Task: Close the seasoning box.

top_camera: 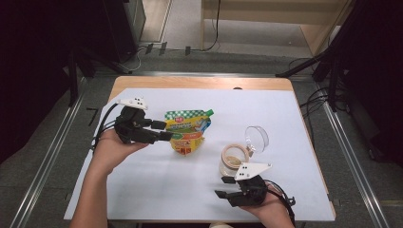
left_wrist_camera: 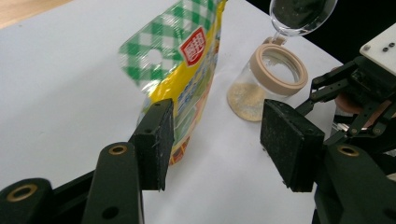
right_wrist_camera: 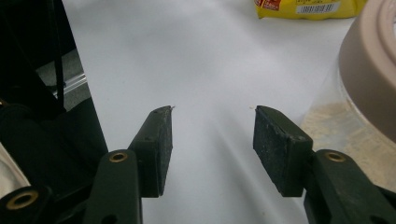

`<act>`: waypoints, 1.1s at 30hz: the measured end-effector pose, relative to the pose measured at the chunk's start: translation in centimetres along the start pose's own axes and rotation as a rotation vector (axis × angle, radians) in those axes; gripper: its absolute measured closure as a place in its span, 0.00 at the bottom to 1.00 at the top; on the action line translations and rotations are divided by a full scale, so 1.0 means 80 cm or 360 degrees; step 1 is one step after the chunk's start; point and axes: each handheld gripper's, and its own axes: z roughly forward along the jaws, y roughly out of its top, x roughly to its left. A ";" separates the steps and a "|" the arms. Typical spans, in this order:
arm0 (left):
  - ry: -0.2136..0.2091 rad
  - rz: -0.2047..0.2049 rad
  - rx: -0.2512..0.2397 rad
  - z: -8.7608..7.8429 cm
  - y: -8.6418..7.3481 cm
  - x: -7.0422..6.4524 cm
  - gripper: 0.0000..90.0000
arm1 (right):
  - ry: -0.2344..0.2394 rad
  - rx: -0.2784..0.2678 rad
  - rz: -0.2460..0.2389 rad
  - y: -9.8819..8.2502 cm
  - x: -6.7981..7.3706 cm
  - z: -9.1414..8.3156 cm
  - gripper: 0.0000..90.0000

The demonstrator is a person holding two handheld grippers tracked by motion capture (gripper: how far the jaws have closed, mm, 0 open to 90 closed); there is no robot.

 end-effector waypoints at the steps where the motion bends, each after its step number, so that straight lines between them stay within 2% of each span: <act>1: -0.0010 -0.0008 -0.0001 -0.002 -0.001 0.002 0.49 | 0.0000 0.0000 0.0000 0.000 0.000 0.000 0.54; 5: -0.0007 -0.0048 -0.0002 -0.003 -0.009 0.013 0.48 | -0.0001 -0.0003 0.0002 0.000 0.000 -0.001 0.54; 7: 0.0019 -0.0046 0.0011 0.003 -0.012 0.017 0.49 | -0.0004 -0.0004 -0.0004 0.000 0.000 0.000 0.54; 12: 0.0015 -0.0066 -0.0022 0.025 -0.011 0.023 0.54 | -0.0002 0.0008 -0.0015 0.000 0.001 0.003 0.54; 14: 0.0024 -0.0040 0.0015 0.035 -0.010 0.022 0.56 | 0.0003 0.0018 -0.0019 0.000 0.001 0.006 0.54; 16: 0.0027 -0.0039 0.0039 0.046 -0.008 0.020 0.58 | 0.0007 0.0012 -0.0031 0.001 0.002 0.009 0.54; 19: 0.0029 -0.0042 0.0028 0.056 -0.006 0.020 0.61 | 0.0013 -0.0016 -0.0020 0.004 0.000 0.016 0.54; 23: 0.0033 -0.0041 0.0008 0.066 -0.005 0.020 0.65 | 0.0085 -0.0060 0.0011 0.008 -0.001 0.023 0.54; 29: -0.0014 -0.0029 0.0015 0.079 -0.003 0.020 0.73 | 0.0055 -0.0056 -0.0064 0.020 0.010 0.031 0.55; 31: -0.0016 -0.0013 0.0027 0.083 -0.002 0.018 0.76 | 0.0059 -0.0063 -0.0067 0.025 0.016 0.035 0.55; 33: 0.0015 -0.0002 0.0024 0.086 -0.001 0.016 0.79 | 0.0077 -0.0066 -0.0077 0.032 0.022 0.041 0.55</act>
